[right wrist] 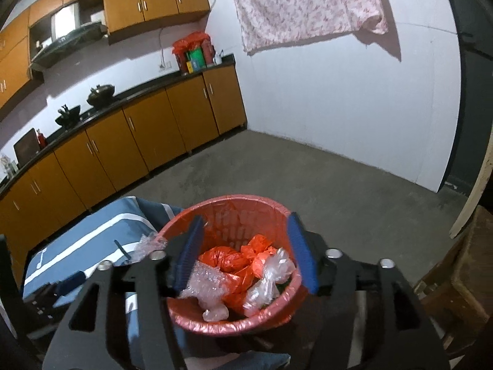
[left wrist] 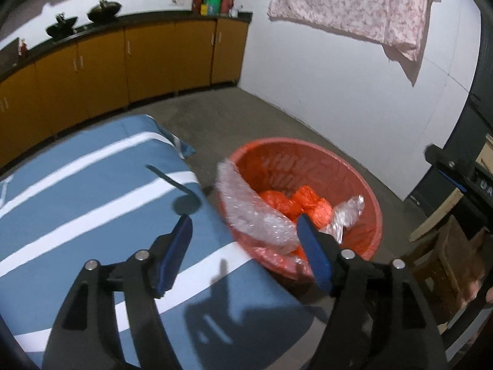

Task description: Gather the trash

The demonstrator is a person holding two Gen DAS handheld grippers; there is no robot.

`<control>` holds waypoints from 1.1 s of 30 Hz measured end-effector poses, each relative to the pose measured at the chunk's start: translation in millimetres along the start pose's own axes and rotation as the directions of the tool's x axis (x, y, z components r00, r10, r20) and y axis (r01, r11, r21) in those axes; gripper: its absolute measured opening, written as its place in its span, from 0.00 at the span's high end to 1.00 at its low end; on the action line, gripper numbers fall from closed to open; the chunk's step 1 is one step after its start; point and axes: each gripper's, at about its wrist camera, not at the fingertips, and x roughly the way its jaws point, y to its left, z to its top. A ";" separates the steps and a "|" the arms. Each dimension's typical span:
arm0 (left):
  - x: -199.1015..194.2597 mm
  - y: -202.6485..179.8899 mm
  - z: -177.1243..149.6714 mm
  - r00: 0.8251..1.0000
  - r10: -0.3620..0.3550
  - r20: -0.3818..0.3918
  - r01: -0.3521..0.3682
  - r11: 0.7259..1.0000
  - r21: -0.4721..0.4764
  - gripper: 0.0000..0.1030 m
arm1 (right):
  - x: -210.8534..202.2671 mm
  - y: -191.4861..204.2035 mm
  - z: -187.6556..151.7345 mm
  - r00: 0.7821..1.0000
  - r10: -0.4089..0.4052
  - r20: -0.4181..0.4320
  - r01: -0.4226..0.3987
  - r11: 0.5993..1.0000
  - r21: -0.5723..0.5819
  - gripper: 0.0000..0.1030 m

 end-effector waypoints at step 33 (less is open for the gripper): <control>-245.7 41.9 -139.6 0.866 0.398 0.301 -0.390 0.916 -0.091 0.04 | -176.5 72.9 -110.7 0.980 0.069 0.184 -0.021 0.968 -0.250 0.02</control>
